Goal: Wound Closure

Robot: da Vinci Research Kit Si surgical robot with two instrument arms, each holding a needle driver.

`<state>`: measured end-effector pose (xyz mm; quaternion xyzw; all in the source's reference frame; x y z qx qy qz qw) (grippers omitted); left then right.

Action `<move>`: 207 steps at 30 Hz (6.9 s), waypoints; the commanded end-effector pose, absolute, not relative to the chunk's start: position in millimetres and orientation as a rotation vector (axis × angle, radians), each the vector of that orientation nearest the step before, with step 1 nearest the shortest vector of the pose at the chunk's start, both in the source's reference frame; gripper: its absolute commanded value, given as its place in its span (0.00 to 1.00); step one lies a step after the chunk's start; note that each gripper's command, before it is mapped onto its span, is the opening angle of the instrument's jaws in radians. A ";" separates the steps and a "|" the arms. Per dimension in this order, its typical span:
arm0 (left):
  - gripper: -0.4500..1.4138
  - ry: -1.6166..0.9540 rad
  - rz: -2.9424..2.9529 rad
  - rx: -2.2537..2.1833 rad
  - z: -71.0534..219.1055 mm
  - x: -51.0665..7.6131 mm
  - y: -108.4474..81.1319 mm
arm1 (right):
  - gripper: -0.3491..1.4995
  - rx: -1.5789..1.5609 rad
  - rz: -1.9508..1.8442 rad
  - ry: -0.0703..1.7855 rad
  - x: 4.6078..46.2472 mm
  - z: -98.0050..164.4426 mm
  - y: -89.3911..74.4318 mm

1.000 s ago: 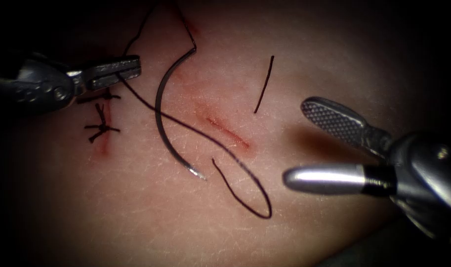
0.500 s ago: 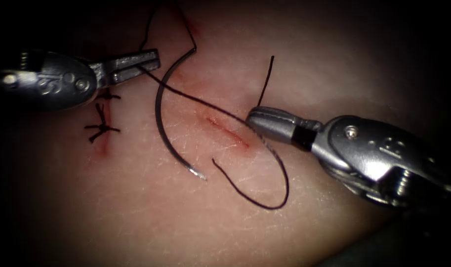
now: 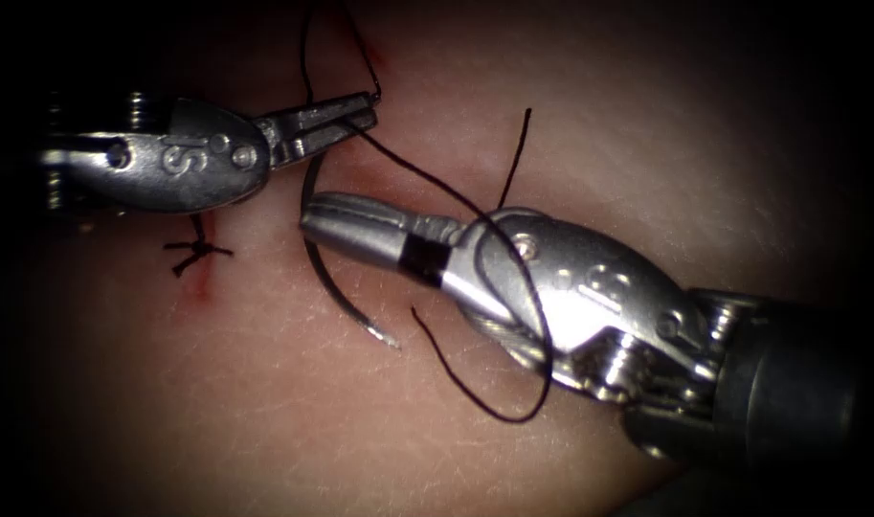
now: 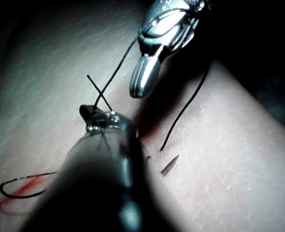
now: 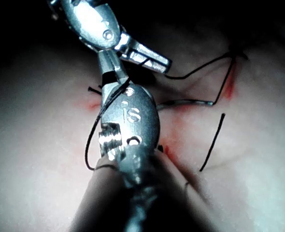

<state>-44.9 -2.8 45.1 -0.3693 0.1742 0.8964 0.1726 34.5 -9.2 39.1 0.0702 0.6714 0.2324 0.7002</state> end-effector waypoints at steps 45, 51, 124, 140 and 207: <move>0.00 0.652 2.635 -1.039 41.5 -44.5 -2.5 | 0.56 0.190 0.397 1.022 36.3 44.2 -8.8; 0.00 0.623 2.695 -1.032 42.3 -45.5 -2.0 | 0.55 0.241 0.325 1.123 37.6 44.5 -9.2; 0.00 0.489 2.848 -1.056 47.9 -44.8 -14.0 | 0.38 -0.152 0.834 1.273 30.9 50.7 -10.9; 0.00 0.468 2.844 -1.022 45.0 -46.7 -14.4 | 0.36 -0.205 1.016 1.174 27.9 51.3 -12.3; 0.00 0.421 2.850 -0.934 50.2 -47.5 -3.5 | 0.00 -0.165 1.322 0.930 31.0 54.2 -11.0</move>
